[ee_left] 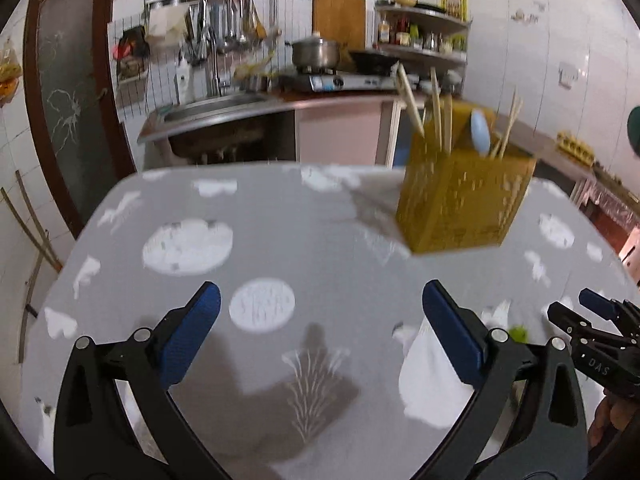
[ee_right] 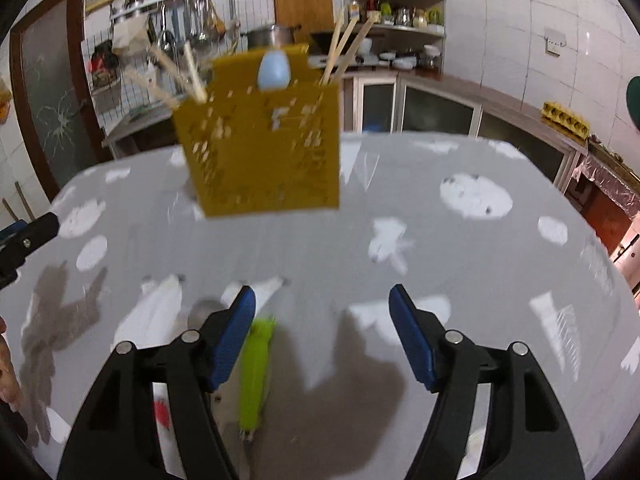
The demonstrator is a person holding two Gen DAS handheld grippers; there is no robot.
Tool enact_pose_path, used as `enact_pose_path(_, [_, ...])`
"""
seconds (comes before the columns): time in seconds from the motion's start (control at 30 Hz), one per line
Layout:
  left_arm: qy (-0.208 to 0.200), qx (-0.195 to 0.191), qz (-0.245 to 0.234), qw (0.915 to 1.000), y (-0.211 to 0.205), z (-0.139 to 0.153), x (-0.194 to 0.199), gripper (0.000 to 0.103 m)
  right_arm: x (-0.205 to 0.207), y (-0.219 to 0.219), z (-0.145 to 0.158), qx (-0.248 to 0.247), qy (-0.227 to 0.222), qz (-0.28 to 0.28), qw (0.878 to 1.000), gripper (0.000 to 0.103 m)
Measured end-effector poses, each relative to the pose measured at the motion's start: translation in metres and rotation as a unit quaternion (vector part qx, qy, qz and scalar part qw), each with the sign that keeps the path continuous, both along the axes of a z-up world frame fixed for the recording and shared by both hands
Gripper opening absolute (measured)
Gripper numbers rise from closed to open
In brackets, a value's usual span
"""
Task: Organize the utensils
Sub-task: 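Close the right tool on the green frog fork while the left tool grasps the grey spoon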
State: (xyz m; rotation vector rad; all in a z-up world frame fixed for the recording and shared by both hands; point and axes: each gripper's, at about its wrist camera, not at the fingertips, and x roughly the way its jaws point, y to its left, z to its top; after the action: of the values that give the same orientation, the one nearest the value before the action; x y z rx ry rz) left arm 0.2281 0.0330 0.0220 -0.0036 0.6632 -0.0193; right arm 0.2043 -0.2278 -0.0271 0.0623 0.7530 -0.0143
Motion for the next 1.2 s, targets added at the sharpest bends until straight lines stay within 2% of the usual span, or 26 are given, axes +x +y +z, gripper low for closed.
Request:
enact_pose_path(0.17, [0.021, 0.009, 0.009, 0.9997, -0.005, -0.02, -0.004, 0.098, -0.004, 0.014, -0.016, -0.004, 0.027, 0.005, 1.0, 0.068])
enact_pose_path(0.3, [0.045, -0.002, 0.015, 0.9989, -0.004, -0.033, -0.001, 0.098, 0.0, 0.024, -0.025, -0.01, 0.057, 0.009, 0.998, 0.067])
enact_pose_path(0.37, [0.056, -0.005, 0.014, 0.9983, -0.005, -0.036, 0.0, 0.098, 0.004, 0.029, -0.029, -0.014, 0.069, 0.01, 0.997, 0.059])
enact_pose_path(0.4, [0.058, -0.005, 0.013, 0.9982, -0.006, -0.036, 0.0, 0.098, 0.005, 0.03, -0.031, -0.012, 0.075, 0.012, 0.997, 0.048])
enact_pose_path(0.47, [0.06, -0.005, 0.008, 0.9981, -0.01, -0.036, 0.0, 0.098, 0.008, 0.03, -0.031, -0.006, 0.078, 0.014, 0.997, 0.043])
enact_pose_path(0.6, [0.073, -0.01, 0.004, 0.9973, -0.022, -0.039, 0.001, 0.098, 0.011, 0.03, -0.027, 0.003, 0.081, 0.028, 0.996, 0.018])
enact_pose_path(0.77, [0.087, -0.019, -0.012, 0.996, -0.047, -0.043, 0.001, 0.098, 0.011, 0.015, -0.022, 0.014, 0.075, 0.03, 0.997, 0.017])
enact_pose_path(1.03, [0.122, -0.041, -0.03, 0.9913, -0.101, -0.053, 0.008, 0.098, 0.012, -0.043, -0.019, 0.011, 0.076, -0.005, 0.997, 0.017])
enact_pose_path(1.2, [0.138, -0.012, -0.044, 0.9894, -0.142, -0.062, 0.016, 0.097, 0.014, -0.059, -0.022, 0.011, 0.08, -0.011, 0.997, 0.017])
